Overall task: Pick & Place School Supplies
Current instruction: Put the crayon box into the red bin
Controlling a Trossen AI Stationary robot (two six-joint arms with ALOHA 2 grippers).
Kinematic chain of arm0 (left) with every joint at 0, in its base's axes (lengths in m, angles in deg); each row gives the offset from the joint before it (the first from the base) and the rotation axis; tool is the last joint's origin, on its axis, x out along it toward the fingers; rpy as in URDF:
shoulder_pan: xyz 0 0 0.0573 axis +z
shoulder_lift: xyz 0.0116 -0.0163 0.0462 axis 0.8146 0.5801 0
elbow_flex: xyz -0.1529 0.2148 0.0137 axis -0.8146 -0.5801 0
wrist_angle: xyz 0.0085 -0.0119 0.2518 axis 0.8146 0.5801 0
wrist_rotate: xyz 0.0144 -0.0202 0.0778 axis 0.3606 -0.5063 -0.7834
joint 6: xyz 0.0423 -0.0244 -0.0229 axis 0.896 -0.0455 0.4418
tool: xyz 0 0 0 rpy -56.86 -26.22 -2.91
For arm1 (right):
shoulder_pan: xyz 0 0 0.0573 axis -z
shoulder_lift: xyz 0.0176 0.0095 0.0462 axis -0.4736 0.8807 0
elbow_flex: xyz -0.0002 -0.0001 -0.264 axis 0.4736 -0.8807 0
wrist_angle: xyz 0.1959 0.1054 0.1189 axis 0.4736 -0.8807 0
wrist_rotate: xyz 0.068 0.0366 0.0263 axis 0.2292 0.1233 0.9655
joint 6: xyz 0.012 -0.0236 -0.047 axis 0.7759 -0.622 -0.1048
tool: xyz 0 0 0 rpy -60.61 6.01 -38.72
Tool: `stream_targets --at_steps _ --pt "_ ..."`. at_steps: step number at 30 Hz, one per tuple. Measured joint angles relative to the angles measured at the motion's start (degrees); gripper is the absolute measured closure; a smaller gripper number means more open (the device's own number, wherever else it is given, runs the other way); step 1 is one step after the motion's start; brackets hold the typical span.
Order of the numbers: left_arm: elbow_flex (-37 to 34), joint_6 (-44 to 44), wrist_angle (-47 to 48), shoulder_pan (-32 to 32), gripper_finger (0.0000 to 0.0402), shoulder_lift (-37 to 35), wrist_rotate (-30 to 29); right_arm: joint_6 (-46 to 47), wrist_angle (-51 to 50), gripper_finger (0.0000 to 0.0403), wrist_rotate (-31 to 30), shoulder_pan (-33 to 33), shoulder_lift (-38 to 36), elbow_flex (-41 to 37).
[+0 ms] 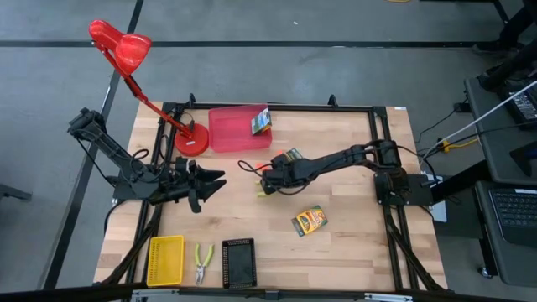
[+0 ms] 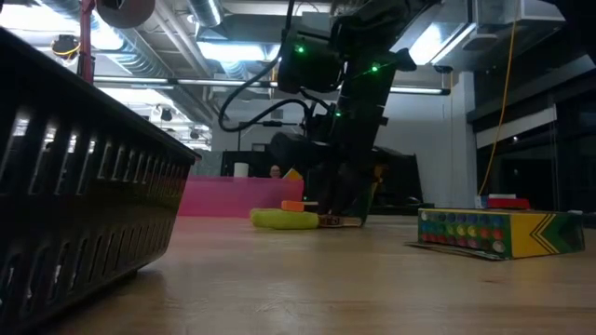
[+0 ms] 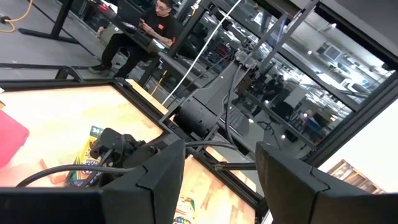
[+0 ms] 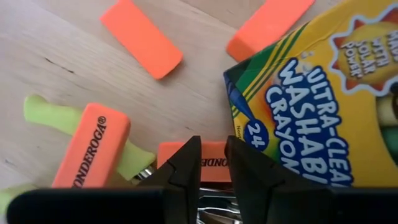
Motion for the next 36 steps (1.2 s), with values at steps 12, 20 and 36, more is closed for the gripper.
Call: stream_targets --at_steps 12,20,36 --pt "0.0 0.49 -0.11 0.02 0.0208 0.0 -0.45 -4.43 -4.25 0.0319 -3.12 1.69 -0.06 0.0" --pt "0.0 0.65 -0.94 0.02 0.0208 0.0 -0.52 -3.85 -12.16 0.0319 -6.81 3.83 0.44 -1.43" --pt "0.0 2.58 -1.4 0.04 0.0208 0.0 -1.37 0.2 -10.72 0.0319 -5.85 0.41 -0.52 -1.84"
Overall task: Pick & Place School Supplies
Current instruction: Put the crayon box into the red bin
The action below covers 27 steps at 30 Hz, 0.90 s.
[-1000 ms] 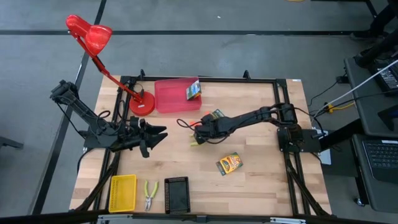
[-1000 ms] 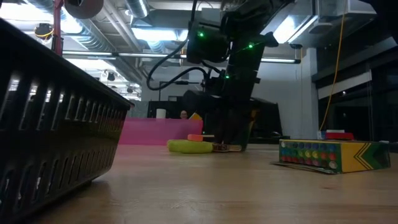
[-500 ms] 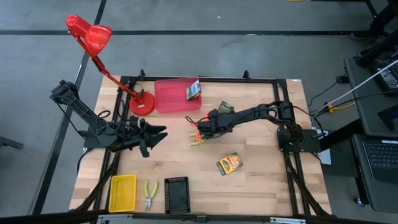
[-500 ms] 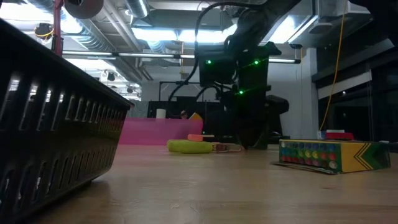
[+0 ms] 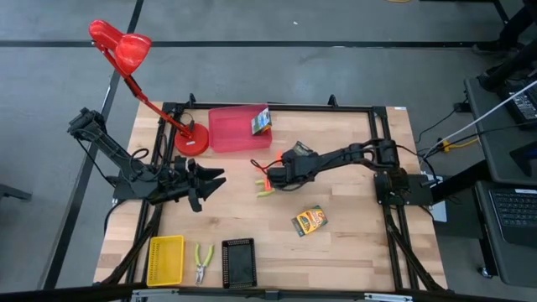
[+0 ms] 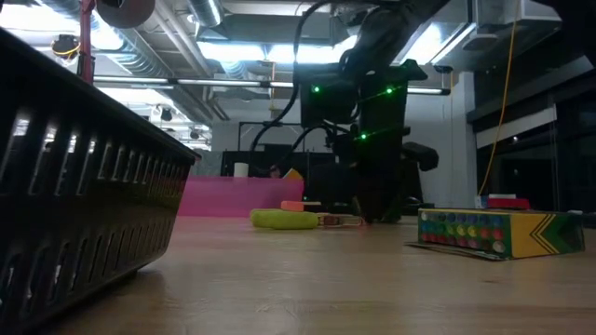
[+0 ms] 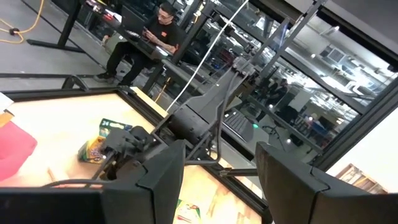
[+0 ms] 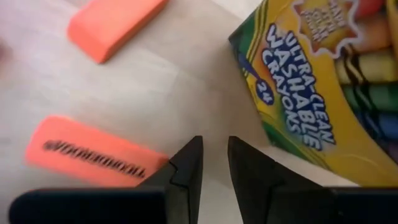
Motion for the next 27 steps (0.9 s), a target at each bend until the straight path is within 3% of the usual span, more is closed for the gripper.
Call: stream_targets --at_steps 11,21,27 --pt "0.0 0.46 0.02 0.0 0.0208 0.0 -0.04 0.95 1.03 0.0319 2.39 -2.7 -2.97 -0.07" --pt "0.0 1.03 0.2 0.0 0.0208 0.0 -1.06 5.39 2.32 0.0319 -2.51 -9.33 -11.58 0.0" --pt "0.0 1.11 0.5 0.0 0.0208 0.0 -1.7 10.59 -5.15 0.0319 -5.67 -10.43 -15.75 0.11"
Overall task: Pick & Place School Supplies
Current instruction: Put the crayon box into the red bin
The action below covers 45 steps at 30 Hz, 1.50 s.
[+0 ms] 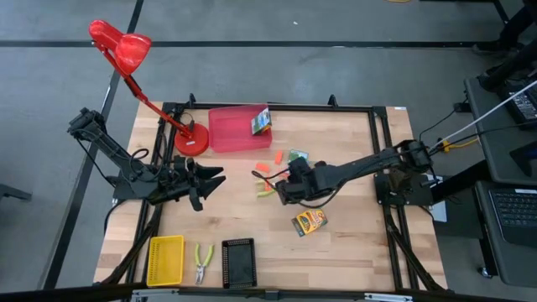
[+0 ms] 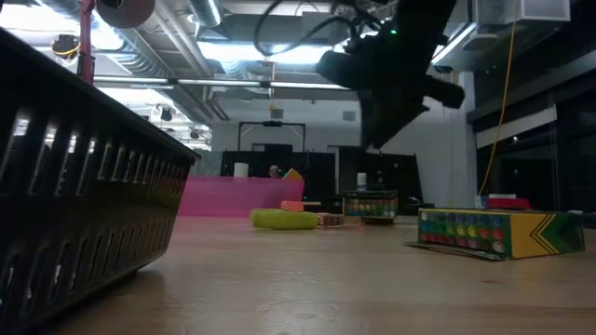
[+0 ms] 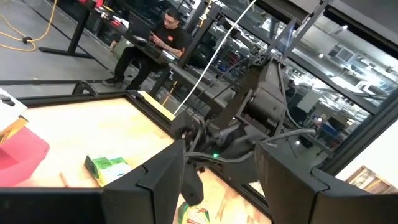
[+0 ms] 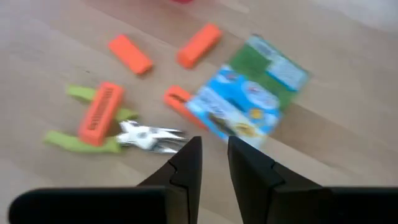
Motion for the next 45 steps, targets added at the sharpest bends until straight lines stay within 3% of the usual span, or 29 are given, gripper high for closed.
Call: stream_targets --at_steps 2,8,15,18,20,24,29,33,38,45 --pt "0.0 0.36 -0.02 0.0 0.0208 0.0 0.0 -0.65 -1.77 0.0319 0.47 0.24 -0.97 -0.02" --pt "0.0 2.24 0.0 0.0 0.0208 -0.01 -0.13 -17.16 -0.58 0.0319 1.85 -0.5 -4.19 0.0" --pt "0.0 9.89 3.49 -1.54 0.0208 0.0 -0.31 -32.75 9.95 0.0319 17.79 -3.99 -8.62 -0.03" --pt "0.02 13.18 8.63 -2.87 0.0208 0.71 -3.48 -34.91 13.79 0.0319 24.15 -5.53 -8.93 -0.74" --pt "0.02 14.95 12.13 -3.82 0.0208 1.46 -5.94 -35.07 10.08 0.0319 22.17 -6.77 -8.58 -0.83" --pt "0.02 17.38 17.1 -4.92 0.0208 3.98 -10.47 -36.84 1.93 0.0319 11.81 -8.55 -6.62 -0.92" --pt "0.02 22.01 17.77 -4.94 0.0208 7.95 -13.52 -46.24 3.36 0.0319 0.67 -9.12 -2.78 -1.16" --pt "0.02 23.02 19.41 -4.66 0.0208 10.73 -13.78 -43.07 3.11 0.0319 -0.86 -8.28 1.09 -1.18" --pt "0.02 17.09 24.94 -4.66 0.0208 13.22 -13.37 -40.26 2.74 0.0319 -7.1 -7.81 4.95 -1.22" --pt "0.02 15.31 26.59 -5.44 0.0208 14.84 -10.32 -37.58 3.71 0.0293 -8.48 -6.45 9.44 -3.31"
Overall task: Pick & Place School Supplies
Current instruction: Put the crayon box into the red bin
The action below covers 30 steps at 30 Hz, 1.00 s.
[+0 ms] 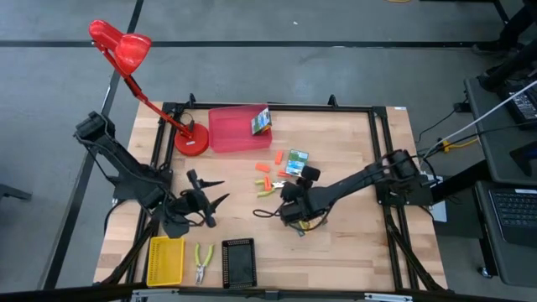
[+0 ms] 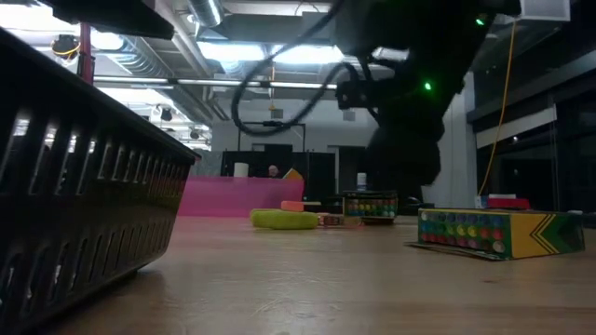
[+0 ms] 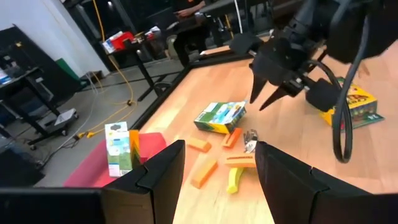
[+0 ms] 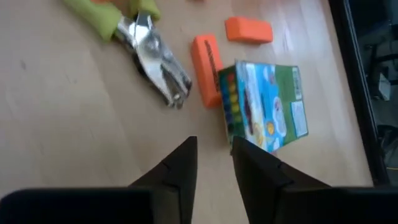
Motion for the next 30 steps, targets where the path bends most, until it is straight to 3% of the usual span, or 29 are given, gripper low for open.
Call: stream_targets --at_steps 11,25,30 --pt "0.0 1.02 -0.01 -0.24 0.0208 -0.04 -0.01 3.08 0.6 0.026 -7.89 0.79 0.06 -1.53" --pt "0.0 0.54 2.35 -0.24 0.0208 -0.04 -0.56 2.97 7.8 0.026 -6.69 2.76 0.06 -7.48" --pt "0.0 0.45 2.42 -0.24 0.0208 -0.04 -0.54 2.96 10.18 0.0278 -5.61 3.33 0.06 -9.65"
